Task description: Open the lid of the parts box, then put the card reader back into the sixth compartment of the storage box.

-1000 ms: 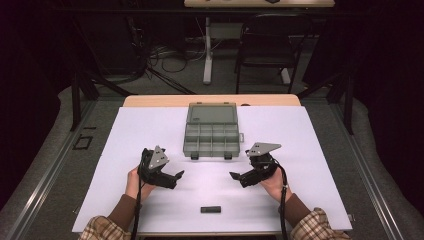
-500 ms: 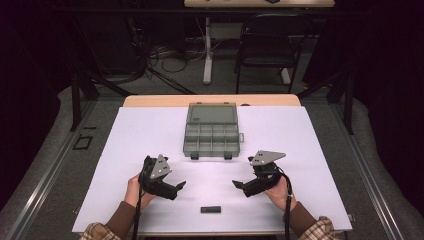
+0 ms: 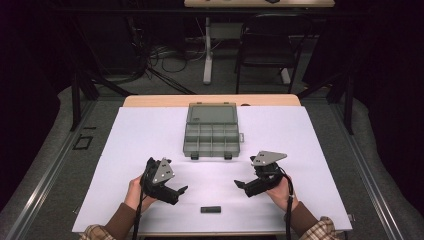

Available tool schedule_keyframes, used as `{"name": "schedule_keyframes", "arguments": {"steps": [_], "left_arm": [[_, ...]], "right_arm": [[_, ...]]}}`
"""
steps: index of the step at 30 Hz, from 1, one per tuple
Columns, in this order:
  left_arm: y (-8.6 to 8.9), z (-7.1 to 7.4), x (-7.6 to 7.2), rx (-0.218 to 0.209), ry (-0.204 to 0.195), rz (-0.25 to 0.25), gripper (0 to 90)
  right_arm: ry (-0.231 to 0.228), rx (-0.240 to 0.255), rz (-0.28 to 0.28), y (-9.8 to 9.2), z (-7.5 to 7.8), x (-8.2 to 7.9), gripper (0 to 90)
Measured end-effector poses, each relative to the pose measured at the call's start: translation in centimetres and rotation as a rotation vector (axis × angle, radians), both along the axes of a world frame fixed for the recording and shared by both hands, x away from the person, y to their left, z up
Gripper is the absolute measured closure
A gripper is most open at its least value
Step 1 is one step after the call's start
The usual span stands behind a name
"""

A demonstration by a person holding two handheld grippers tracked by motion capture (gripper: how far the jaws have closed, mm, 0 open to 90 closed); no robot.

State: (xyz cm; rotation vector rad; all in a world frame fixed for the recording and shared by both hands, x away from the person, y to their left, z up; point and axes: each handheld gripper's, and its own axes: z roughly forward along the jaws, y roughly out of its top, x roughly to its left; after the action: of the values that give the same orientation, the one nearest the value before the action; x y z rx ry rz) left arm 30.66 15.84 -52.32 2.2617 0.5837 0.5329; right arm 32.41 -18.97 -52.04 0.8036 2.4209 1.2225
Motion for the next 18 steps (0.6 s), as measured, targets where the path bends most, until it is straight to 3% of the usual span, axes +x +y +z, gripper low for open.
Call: {"name": "schedule_keyframes", "arguments": {"steps": [10, 18], "left_arm": [[-0.3, 0.6, -0.5, -0.014, 0.016, -0.063, 0.0], [-1.3, 0.6, -0.8, 0.042, 0.018, -0.121, 0.0]], "right_arm": [[0.004, -0.003, 0.015, 0.1, -0.1, 0.2, 0.0], [-0.002, -0.001, 0.028, 0.1, -0.1, 0.4, 0.0]]}}
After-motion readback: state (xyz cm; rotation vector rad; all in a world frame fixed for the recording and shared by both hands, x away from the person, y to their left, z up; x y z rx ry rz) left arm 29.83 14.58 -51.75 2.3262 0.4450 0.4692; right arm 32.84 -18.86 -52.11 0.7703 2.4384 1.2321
